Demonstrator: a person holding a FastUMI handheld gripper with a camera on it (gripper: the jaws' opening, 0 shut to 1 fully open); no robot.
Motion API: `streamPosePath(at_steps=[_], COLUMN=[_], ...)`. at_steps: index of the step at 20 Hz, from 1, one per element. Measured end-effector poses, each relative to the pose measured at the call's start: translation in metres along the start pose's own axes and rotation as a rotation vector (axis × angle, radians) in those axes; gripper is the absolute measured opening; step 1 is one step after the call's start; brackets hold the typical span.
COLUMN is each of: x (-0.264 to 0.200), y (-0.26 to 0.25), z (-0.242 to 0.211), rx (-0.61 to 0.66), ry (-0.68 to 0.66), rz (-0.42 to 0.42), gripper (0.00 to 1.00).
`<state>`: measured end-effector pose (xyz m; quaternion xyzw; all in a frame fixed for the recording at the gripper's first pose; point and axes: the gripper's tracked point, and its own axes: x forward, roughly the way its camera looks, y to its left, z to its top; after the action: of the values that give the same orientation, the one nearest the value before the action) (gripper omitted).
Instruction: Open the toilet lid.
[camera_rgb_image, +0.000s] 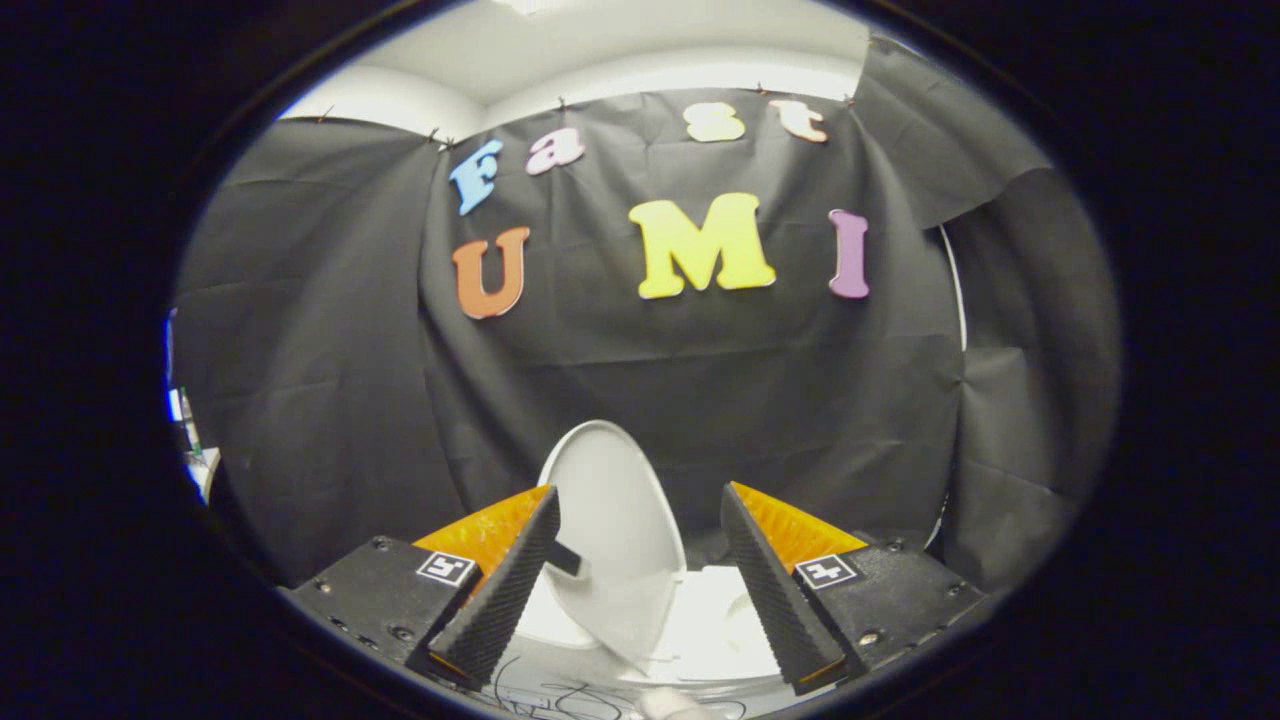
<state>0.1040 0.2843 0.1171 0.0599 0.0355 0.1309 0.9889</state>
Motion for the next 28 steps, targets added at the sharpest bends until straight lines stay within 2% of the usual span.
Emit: streamPosePath(at_steps=[8,14,18,23,28], x=[-0.082,-0.126,-0.142,-0.151,-0.149], y=[-0.122,-0.196,-0.224,-0.24,-0.242], z=[0.025,-0.008,-0.042,-0.078,-0.093], rx=[-0.033,-0.079,-0.076,-0.078,-0.103], ry=[-0.16,-0.153,-0.121,-0.083,-0.057], rz=[-0.11,-0.229,-0.278,-0.288,-0.293], gripper=[1.0,1.0,1.0,1.0,1.0])
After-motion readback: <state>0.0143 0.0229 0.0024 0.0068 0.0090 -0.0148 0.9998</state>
